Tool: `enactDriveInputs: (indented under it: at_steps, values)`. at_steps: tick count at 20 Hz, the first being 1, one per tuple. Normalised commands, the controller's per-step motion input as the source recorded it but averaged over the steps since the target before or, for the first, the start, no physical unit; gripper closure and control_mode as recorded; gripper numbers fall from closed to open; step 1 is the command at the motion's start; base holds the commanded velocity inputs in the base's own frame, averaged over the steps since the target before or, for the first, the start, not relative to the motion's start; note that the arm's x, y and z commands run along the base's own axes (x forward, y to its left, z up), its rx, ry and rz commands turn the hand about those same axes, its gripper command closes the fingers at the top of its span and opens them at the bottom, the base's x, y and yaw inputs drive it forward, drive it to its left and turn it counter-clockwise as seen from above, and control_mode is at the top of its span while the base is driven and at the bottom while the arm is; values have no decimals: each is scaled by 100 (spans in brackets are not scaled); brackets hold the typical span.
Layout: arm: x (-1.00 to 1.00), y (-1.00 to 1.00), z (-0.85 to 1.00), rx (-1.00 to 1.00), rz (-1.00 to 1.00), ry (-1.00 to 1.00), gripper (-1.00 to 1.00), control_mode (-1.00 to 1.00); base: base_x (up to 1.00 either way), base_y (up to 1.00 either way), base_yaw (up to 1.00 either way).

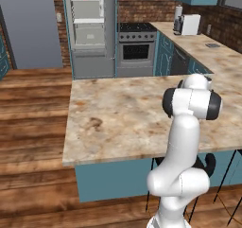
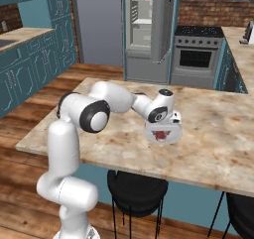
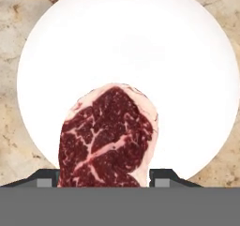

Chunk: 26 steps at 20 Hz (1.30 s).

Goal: Take the steak from the fridge and place it on the digital scale on the counter by the fridge. Wait a few seconds for a reading, then move it to the plate on the dining counter.

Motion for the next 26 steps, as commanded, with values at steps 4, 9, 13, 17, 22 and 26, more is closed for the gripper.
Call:
enactDriveInputs:
  at_steps: [4,9,13,17,22,26]
  values:
    - [25,7,-11,0,0,-10,100,-100,0,0,0]
    - [33,6,-9,0,0,-10,100,-100,0,0,0]
    - [21,0,-16,0,0,-2,-100,-100,0,0,0]
    - [11,0,-4,0,0,-2,-100,-100,0,0,0]
    - [0,0,6,0,0,-8,-100,-100,0,0,0]
    - [-28,2,47,0,0,-7,-100,-100,0,0,0]
